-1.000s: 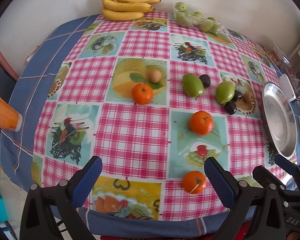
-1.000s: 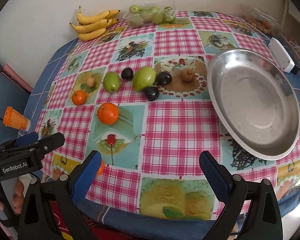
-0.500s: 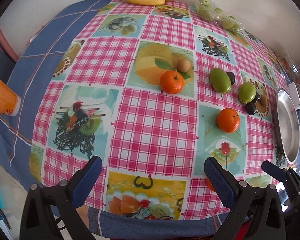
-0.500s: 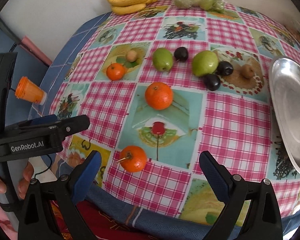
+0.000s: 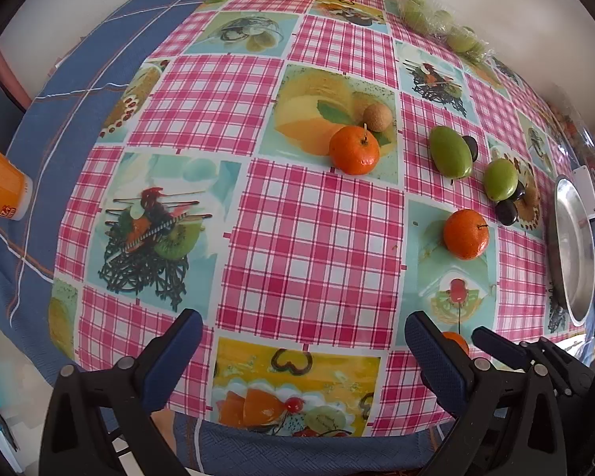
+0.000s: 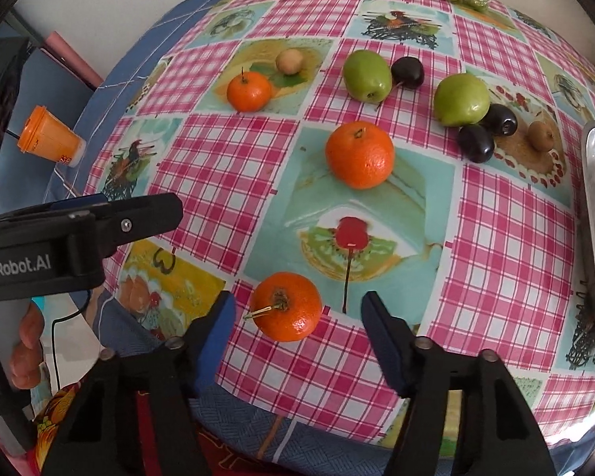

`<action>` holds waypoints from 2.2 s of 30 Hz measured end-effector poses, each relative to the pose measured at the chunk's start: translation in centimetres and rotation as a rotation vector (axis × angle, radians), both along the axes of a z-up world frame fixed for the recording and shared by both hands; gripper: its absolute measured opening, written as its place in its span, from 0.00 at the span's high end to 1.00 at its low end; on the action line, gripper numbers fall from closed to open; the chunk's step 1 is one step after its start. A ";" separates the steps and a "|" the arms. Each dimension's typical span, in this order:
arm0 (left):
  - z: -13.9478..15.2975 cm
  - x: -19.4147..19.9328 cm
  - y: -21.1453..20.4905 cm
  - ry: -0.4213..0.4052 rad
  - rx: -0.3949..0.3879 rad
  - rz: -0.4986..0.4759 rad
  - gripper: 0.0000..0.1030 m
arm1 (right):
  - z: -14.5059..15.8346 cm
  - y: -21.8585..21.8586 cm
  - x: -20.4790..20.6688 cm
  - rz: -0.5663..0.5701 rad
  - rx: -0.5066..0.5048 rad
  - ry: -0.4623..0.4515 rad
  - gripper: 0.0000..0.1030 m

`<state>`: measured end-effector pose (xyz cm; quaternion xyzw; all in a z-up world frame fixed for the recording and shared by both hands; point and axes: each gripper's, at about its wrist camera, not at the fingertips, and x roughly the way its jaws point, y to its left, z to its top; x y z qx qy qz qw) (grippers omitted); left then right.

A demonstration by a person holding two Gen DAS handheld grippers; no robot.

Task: Organize fruits
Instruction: 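Lower the right gripper onto the orange with a stick and close it, then lower the left gripper onto the other orange and close it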

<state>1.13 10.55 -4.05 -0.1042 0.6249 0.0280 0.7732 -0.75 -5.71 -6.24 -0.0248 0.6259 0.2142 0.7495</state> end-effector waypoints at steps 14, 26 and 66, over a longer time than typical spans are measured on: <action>-0.5 0.1 0.3 0.000 -0.011 0.015 0.00 | -0.5 0.5 -0.1 -0.001 0.026 0.012 0.62; -0.2 0.8 -0.9 -0.027 0.052 0.008 0.00 | 1.1 -2.7 0.3 -0.084 0.050 -0.016 0.62; -2.6 7.3 -11.5 -0.045 -0.022 -0.065 0.29 | 3.7 -13.7 5.8 -0.404 -0.047 -0.109 0.62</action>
